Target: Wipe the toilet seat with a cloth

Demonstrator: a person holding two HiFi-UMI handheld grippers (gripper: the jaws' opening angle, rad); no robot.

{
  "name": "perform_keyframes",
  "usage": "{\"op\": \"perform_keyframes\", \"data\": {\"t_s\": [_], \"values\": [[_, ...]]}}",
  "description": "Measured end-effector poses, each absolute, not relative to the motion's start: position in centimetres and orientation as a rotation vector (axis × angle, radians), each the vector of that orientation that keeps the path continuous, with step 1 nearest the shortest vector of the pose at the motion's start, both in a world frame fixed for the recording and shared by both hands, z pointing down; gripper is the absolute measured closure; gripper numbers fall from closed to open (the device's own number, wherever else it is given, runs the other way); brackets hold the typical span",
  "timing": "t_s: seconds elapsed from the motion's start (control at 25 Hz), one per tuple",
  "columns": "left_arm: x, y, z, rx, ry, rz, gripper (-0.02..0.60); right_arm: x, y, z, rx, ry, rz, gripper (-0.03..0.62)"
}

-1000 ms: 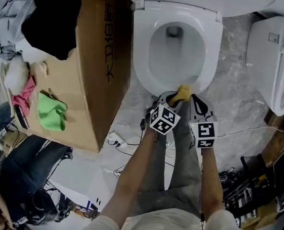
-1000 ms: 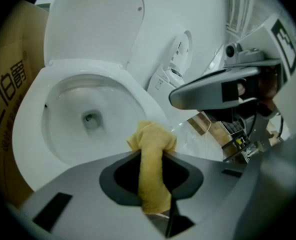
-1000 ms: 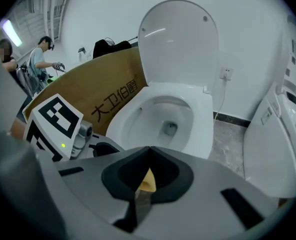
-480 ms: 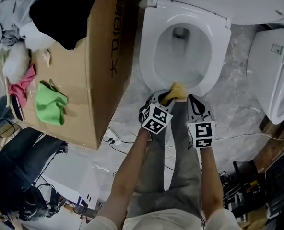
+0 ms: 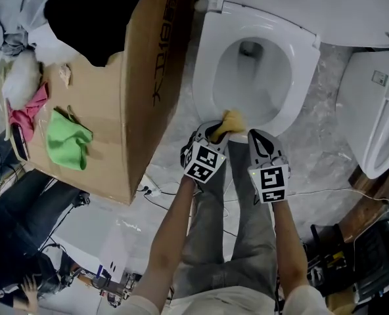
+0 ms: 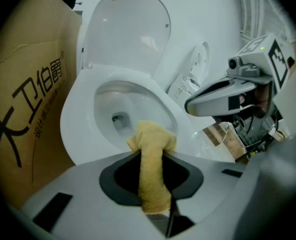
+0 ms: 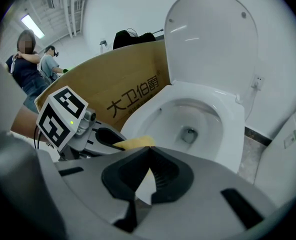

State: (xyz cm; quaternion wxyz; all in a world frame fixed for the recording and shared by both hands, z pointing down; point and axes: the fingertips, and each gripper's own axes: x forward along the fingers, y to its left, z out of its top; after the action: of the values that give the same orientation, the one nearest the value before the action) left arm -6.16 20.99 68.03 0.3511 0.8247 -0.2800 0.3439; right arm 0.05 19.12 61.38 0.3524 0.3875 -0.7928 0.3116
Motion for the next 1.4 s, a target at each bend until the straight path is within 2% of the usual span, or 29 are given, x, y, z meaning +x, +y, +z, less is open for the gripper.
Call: {"op": "perform_keyframes", "data": {"t_s": [0.72, 1.4], "values": [[-12.2, 15.8, 67.7, 2.043, -0.982, 0.835, 0.482, -1.6, 17.1, 61.9, 0.831, -2.111, 0.769, 0.586], [-14.2, 11.2, 67.9, 1.947, -1.139, 0.864, 0.482, -0.2, 13.4, 62.1, 0.802, -2.123, 0.74, 0.586]]}}
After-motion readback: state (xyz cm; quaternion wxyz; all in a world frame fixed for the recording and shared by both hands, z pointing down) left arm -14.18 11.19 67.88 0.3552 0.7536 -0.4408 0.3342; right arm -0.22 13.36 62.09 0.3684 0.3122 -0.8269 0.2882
